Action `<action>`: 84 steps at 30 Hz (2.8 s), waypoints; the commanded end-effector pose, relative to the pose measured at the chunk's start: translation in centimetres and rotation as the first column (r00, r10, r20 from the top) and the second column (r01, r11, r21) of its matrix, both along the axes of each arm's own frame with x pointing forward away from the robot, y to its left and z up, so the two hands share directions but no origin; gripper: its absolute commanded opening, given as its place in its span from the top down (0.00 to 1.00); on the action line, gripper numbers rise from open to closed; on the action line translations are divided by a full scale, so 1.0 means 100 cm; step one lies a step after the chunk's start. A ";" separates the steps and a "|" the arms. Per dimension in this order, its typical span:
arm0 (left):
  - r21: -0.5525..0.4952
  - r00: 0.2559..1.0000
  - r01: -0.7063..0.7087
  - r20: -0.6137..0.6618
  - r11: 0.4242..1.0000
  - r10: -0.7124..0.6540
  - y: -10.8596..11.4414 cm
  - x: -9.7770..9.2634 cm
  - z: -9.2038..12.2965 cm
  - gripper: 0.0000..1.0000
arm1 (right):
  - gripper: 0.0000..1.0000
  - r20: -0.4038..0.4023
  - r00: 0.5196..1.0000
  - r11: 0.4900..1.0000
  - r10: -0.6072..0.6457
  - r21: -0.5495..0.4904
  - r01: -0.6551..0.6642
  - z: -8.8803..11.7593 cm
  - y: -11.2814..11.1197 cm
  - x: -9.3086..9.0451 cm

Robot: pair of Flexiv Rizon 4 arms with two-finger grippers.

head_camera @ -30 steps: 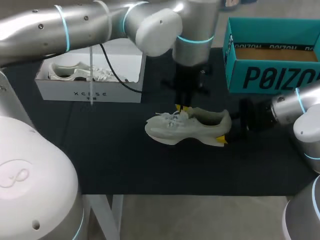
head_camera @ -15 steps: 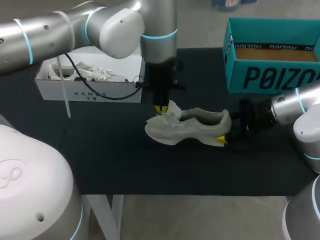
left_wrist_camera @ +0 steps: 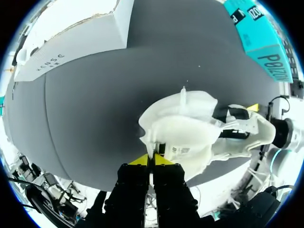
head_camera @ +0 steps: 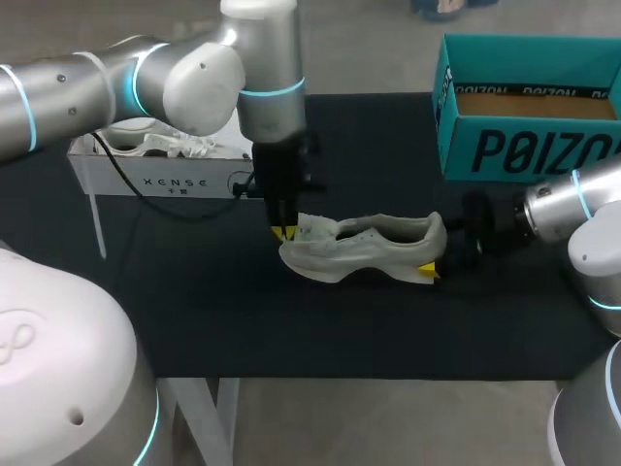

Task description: Take the shoe out of the shoebox, open the shoe tongue, remove and reinsert the insole, then place the shoe into the shoebox

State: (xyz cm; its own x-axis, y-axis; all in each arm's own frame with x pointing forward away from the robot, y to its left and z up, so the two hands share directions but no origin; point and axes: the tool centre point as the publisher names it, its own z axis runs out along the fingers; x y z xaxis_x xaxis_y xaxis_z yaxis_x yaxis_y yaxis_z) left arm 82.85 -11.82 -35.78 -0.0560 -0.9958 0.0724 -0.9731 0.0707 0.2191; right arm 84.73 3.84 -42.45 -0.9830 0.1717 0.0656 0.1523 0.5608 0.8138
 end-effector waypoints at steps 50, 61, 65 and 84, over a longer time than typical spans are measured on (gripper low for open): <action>0.609 -0.326 0.755 0.029 -0.241 -0.945 -0.046 0.015 0.121 1.00 | 1.00 -0.001 1.000 1.000 -0.002 -0.002 0.002 -0.002 -0.002 0.001; 0.597 -0.317 0.767 0.033 -0.236 -0.948 -0.046 0.013 0.119 1.00 | 1.00 -0.001 1.000 1.000 -0.002 -0.002 0.002 -0.002 -0.002 0.001; 0.498 -0.268 0.849 0.121 -0.175 -0.956 -0.061 0.004 0.113 1.00 | 1.00 -0.001 1.000 1.000 -0.002 -0.002 0.002 -0.002 -0.002 0.001; 0.278 -0.243 0.943 0.199 -0.183 -0.949 -0.087 -0.008 0.096 1.00 | 1.00 -0.001 1.000 1.000 -0.002 -0.002 0.002 -0.002 -0.002 0.001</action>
State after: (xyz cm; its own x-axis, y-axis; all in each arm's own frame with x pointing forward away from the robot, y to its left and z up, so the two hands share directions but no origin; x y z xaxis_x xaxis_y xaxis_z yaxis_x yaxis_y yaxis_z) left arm 81.82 -20.67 -26.01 -0.9408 0.2524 -0.2261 0.2504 0.9674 0.0382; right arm 84.73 3.63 -42.62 -0.9827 0.1729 0.0662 0.1535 0.5609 0.8136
